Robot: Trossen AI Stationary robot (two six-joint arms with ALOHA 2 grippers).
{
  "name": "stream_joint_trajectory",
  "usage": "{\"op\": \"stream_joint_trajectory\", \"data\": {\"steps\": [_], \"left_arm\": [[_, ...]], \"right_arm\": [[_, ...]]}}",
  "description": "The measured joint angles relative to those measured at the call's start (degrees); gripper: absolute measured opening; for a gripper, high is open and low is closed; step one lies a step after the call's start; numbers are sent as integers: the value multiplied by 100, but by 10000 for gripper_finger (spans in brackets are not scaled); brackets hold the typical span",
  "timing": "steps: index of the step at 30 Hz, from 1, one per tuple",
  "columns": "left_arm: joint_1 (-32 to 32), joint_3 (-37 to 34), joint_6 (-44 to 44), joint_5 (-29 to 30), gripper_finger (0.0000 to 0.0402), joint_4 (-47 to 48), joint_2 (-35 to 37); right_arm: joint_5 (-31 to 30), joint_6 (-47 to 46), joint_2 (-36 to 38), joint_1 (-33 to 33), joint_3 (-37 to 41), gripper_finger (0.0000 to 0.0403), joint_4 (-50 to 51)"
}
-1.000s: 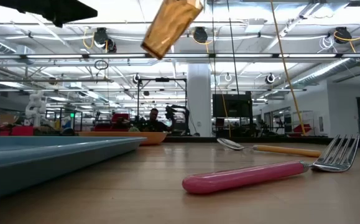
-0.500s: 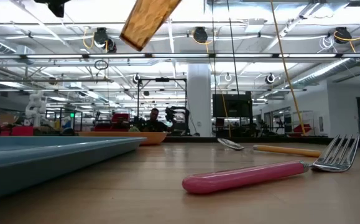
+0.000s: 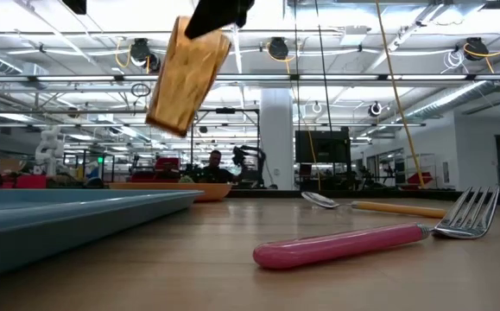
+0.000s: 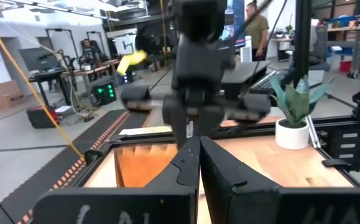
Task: Pick and place plate/cup/fork/spoon on tray
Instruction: Put the brown cup on the blue tray
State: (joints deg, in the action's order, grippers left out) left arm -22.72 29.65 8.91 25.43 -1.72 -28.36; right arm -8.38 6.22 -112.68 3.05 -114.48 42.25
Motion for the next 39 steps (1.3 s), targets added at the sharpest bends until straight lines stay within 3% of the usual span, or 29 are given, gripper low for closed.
{"op": "stream_joint_trajectory", "data": {"steps": [12, 23, 27, 39], "left_arm": [[-79, 0, 92, 2, 17, 216, 0], [-79, 0, 192, 7, 17, 246, 0], [-79, 0, 190, 9, 17, 243, 0], [-79, 0, 265, 11, 17, 204, 0]], "right_arm": [[270, -281, -659, -190, 0, 6, -37], [287, -484, -730, -153, 32, 6, -92], [607, -610, -769, -144, 55, 6, -131], [699, -535, -767, -131, 538, 7, -580]]}}
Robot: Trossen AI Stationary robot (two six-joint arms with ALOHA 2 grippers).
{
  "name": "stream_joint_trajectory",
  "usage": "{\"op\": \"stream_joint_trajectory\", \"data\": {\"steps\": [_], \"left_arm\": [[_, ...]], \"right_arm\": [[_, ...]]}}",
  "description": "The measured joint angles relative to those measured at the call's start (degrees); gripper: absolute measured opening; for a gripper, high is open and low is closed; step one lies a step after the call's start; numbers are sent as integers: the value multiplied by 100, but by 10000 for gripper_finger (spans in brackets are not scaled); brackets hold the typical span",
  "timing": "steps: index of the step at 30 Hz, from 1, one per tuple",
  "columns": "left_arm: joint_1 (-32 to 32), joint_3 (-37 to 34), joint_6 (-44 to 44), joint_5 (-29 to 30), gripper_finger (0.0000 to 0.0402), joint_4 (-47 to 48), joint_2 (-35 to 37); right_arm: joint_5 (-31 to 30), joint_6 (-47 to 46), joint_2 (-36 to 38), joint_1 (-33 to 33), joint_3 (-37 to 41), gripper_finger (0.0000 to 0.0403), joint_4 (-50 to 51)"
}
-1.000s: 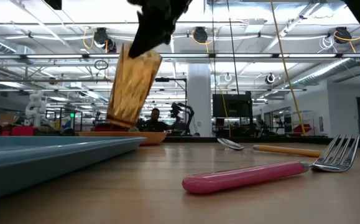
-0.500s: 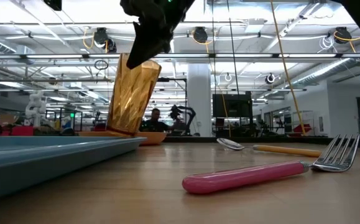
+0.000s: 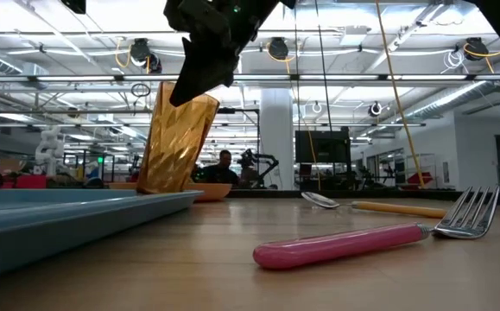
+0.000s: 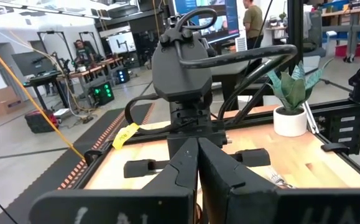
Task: Pick and place plate/cup/fork/spoon on tray
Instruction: Put the brown cup on the blue tray
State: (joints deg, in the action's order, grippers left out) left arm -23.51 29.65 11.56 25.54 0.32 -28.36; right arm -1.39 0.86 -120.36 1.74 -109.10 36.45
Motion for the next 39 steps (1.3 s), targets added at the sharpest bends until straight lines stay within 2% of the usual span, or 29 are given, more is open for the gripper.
{"op": "stream_joint_trajectory", "data": {"steps": [26, 32, 39], "left_arm": [[0, 0, 74, 2, 17, -7, 0], [0, 0, 74, 2, 17, -7, 0], [0, 0, 74, 2, 17, -9, 0]], "right_arm": [[-58, 153, 70, 0, 20, 49, -219], [-485, 288, 72, 1, 20, 80, -296], [-487, 328, 74, -2, 20, 122, -371]]}}
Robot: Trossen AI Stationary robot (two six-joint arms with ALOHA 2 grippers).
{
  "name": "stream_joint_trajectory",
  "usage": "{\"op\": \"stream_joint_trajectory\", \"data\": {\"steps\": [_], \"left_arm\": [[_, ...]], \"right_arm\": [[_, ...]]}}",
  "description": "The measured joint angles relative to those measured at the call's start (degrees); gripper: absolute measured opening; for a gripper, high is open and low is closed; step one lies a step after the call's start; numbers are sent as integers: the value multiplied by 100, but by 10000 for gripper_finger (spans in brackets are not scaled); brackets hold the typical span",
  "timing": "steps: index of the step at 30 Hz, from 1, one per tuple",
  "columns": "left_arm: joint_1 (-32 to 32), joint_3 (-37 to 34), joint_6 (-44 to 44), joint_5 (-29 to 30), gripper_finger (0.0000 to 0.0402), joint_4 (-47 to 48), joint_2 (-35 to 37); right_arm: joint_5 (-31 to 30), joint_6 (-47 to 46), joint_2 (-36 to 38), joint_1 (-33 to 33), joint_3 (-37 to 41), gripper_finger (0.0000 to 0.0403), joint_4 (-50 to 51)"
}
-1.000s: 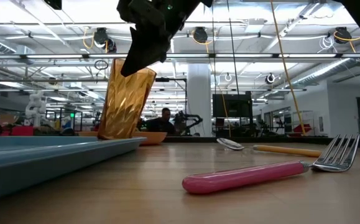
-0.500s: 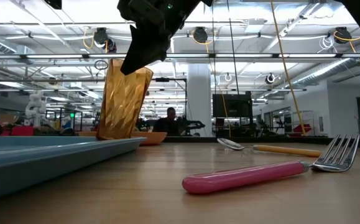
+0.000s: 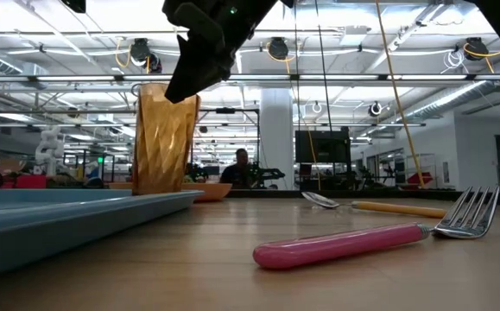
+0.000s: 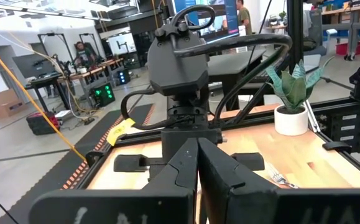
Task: Pick and place plate/cup/fork/spoon on tray
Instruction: Put the brown cup on the blue tray, then put the orange plate on the blue tray
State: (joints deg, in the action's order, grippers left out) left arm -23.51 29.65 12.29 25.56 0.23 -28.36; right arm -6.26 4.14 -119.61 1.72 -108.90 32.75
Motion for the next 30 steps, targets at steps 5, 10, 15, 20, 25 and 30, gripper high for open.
{"op": "stream_joint_trajectory", "data": {"steps": [5, 10, 15, 20, 25, 30], "left_arm": [[0, 0, -2, 0, 17, 1, 0], [0, 0, -2, 0, 17, 0, -1], [0, 0, -5, 2, 17, -13, 0], [1, 0, -6, 1, 17, -43, -2], [0, 0, 0, 9, 17, -100, -2], [2, 0, -152, 207, 17, -211, -2]], "right_arm": [[2, -1, 24, 2, 0, 143, 2], [33, -42, 238, 13, -2, 158, 98], [37, -51, 554, 29, -7, 172, 375], [34, -252, 869, 122, -7, 181, 865], [35, -551, 1033, 314, -9, 179, 1545], [-110, -961, 1050, 599, -8, 177, 2395]]}}
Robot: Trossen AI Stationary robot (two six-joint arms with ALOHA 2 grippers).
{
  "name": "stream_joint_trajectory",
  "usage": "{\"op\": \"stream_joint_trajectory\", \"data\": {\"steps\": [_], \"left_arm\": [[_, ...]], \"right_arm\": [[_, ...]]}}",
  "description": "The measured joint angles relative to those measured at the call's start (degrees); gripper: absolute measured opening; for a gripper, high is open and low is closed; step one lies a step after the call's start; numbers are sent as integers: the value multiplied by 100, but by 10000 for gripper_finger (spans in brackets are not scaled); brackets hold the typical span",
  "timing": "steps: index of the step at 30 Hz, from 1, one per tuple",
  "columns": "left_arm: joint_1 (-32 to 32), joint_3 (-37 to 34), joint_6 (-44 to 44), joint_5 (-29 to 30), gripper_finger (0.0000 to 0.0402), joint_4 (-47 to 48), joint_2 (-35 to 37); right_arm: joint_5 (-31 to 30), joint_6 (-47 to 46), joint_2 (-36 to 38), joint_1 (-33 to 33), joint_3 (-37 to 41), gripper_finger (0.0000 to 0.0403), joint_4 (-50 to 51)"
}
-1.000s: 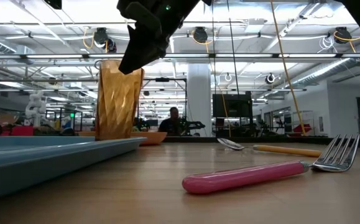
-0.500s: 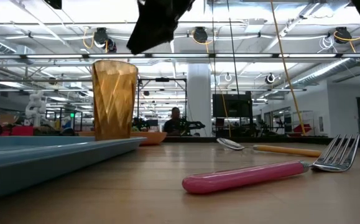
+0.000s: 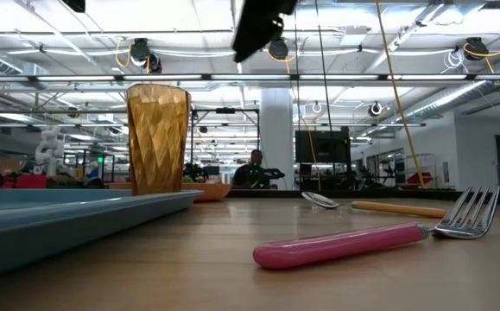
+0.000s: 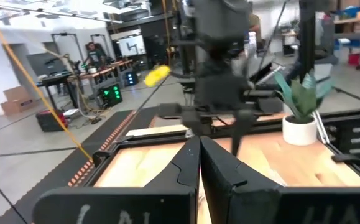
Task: Pick and place plate/cup/fork/spoon on tray
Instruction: Put the orange plate on the blue tray
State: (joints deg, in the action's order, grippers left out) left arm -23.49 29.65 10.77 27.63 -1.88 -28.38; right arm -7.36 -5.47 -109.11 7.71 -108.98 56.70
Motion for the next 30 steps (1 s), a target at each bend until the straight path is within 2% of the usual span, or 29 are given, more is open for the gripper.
{"op": "stream_joint_trajectory", "data": {"steps": [4, 7, 11, 18, 20, 24, 30], "left_arm": [[4, 0, -38, 225, 17, -49, 0], [21, 0, -35, 458, 17, -186, -44], [111, 0, 4, 768, 17, -184, -135], [445, 0, 197, 860, 17, -165, -294], [587, 0, 220, 906, 17, -136, -319], [1046, 0, 95, 1445, 17, 62, -327], [1848, 0, -76, 1270, 17, 513, -350]], "right_arm": [[-459, -272, 46, 264, 382, 177, 224], [-622, -400, 227, 449, 977, 176, 104], [-940, -456, 718, 593, 2008, 176, -510], [-910, -455, 1924, 590, 4010, 176, -2061], [-914, -429, 2260, 546, 4461, 176, -2427], [-911, -477, 2916, 457, 5132, 176, -2869], [-907, -1111, 3687, 429, 5605, 176, -2900]]}}
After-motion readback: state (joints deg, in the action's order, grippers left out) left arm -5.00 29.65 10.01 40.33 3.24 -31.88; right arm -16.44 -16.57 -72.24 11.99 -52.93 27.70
